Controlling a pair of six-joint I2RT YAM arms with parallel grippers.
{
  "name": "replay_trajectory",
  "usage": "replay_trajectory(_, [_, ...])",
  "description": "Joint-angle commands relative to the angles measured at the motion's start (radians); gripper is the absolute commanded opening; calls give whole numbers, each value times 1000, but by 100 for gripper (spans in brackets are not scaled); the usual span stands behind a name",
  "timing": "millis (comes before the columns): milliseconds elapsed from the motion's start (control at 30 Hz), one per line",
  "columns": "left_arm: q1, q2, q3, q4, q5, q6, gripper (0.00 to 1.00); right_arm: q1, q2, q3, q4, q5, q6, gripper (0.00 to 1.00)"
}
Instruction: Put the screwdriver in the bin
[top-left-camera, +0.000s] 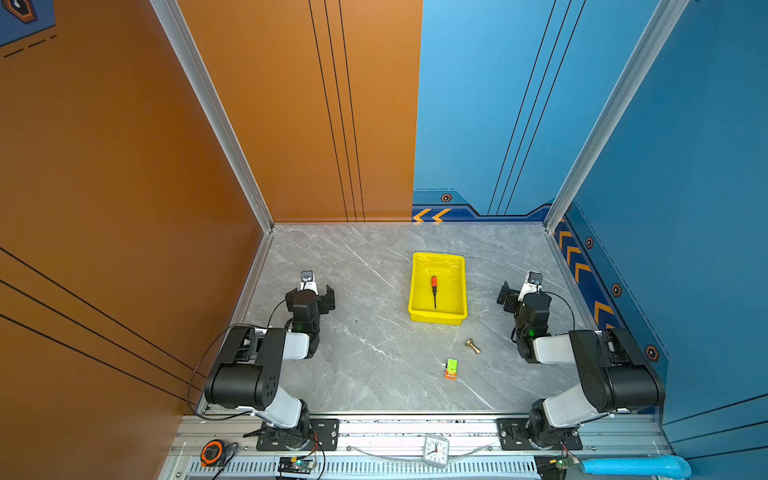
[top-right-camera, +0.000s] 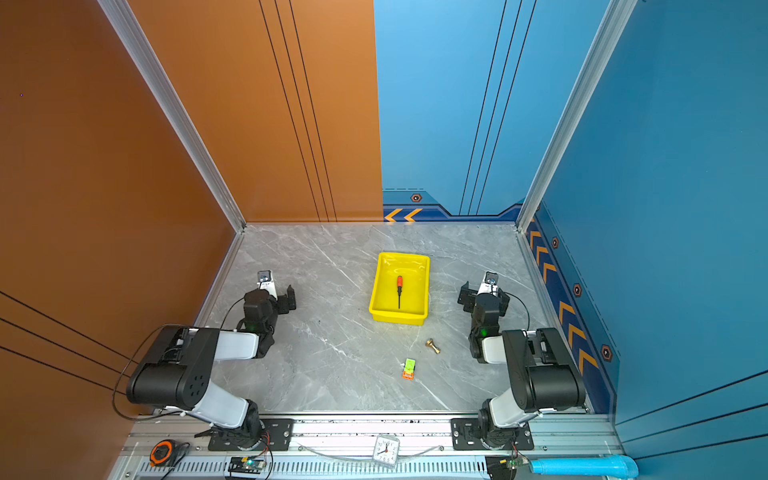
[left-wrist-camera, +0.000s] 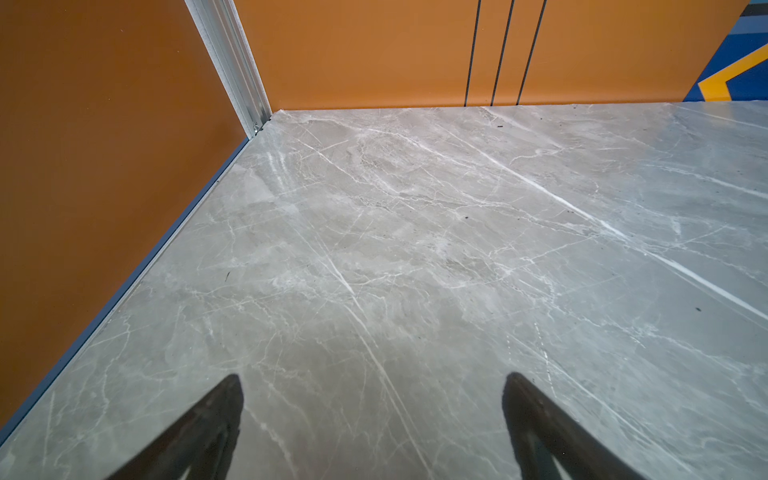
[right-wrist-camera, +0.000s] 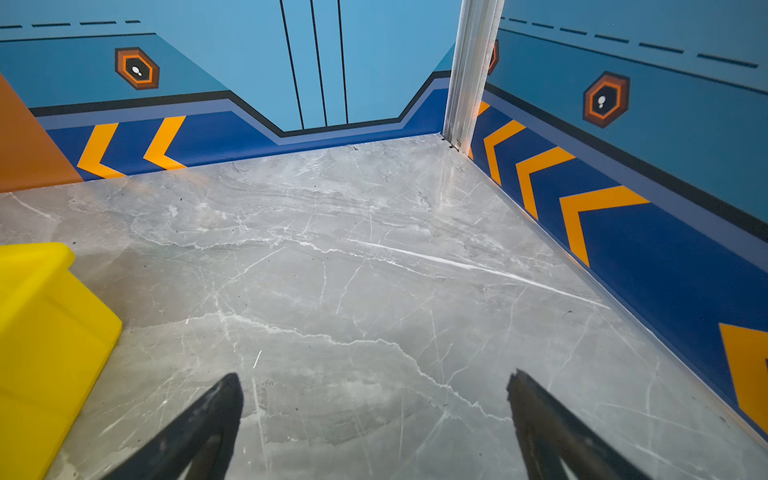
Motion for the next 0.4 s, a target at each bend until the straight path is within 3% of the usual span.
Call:
replay_trajectory(0, [0, 10, -5, 28, 19, 17, 98, 15, 15, 14, -31, 61, -13, 100])
replay_trajectory(367, [5, 12, -2, 28, 55, 27, 98, 17, 14, 12, -29, 61, -13, 100])
